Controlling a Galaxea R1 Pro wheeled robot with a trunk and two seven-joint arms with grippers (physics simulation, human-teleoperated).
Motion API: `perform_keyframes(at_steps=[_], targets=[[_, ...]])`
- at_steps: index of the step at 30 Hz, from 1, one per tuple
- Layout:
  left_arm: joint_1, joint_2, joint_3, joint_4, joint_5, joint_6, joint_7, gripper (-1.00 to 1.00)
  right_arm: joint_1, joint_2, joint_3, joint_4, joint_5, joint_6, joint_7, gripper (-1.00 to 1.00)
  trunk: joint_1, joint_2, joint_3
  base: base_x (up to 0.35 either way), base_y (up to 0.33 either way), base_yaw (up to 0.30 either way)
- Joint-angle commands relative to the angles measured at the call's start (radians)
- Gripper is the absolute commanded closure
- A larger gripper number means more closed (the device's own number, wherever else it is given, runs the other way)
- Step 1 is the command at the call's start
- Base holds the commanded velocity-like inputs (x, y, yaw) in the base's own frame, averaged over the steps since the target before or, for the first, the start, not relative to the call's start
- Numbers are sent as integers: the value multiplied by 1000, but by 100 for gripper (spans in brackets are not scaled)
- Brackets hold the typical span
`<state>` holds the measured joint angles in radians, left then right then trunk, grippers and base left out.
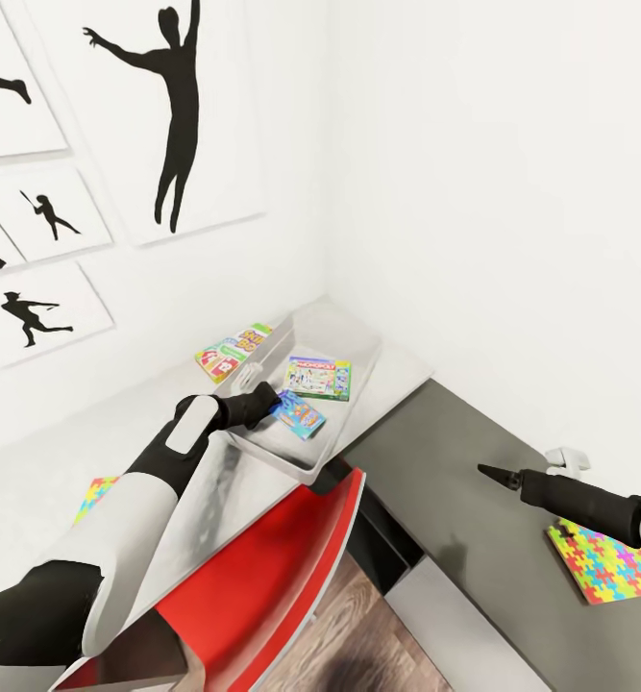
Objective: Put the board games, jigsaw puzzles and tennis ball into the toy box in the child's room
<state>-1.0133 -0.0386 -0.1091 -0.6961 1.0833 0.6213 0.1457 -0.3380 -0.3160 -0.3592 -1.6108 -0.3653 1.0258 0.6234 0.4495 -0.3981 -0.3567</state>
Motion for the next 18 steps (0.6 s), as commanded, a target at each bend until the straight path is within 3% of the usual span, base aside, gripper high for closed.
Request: perform_keyframes(at_steps=[1,18], targets=[[-1,0,-1,-1,11,2,9,100,-1,0,-1,0,5,5,7,-100,1,-2,-3,0,0,0],[-1,0,-1,-2,12,2,9,100,-1,0,-1,0,5,5,9,-100,1,-2,-13,0,0,0]])
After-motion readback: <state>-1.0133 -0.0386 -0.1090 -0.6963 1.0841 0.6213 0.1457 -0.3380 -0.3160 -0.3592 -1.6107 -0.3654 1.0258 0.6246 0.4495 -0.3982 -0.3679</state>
